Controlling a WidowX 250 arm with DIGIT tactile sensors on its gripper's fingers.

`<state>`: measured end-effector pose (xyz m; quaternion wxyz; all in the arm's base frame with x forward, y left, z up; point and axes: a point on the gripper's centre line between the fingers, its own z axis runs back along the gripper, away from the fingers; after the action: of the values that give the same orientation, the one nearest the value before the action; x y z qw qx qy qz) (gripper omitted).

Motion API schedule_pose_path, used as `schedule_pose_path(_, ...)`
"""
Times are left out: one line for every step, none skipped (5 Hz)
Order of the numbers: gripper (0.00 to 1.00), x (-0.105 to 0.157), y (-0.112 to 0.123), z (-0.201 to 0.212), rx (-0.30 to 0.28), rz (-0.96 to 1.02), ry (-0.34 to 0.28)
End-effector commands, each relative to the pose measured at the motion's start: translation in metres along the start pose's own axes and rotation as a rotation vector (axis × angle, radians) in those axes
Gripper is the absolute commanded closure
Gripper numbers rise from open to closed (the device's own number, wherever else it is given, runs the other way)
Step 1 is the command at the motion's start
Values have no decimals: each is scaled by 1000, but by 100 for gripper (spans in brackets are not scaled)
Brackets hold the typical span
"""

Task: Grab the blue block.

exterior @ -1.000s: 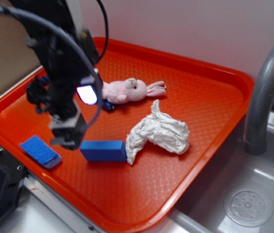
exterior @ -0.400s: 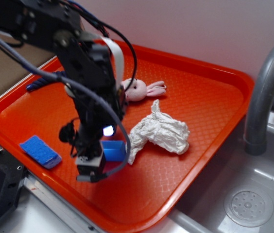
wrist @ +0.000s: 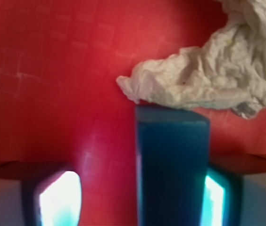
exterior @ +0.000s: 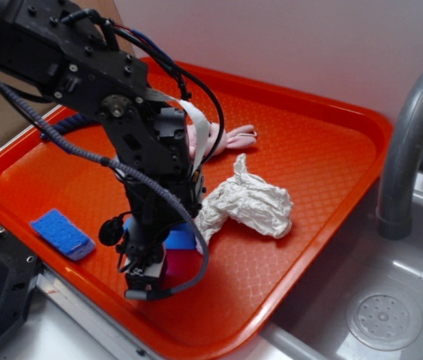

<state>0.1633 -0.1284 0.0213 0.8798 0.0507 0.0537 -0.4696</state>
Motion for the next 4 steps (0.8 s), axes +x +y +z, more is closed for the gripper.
schedule_pose_path(100,-2,0,20,9,24,-54)
schedule_pose_path(100,-5,22,40,-31,106,-117)
schedule_pose_path(100,-9,47,74,67,293,-99)
schedule_pose_path(100,-17,72,116,129,484,-70)
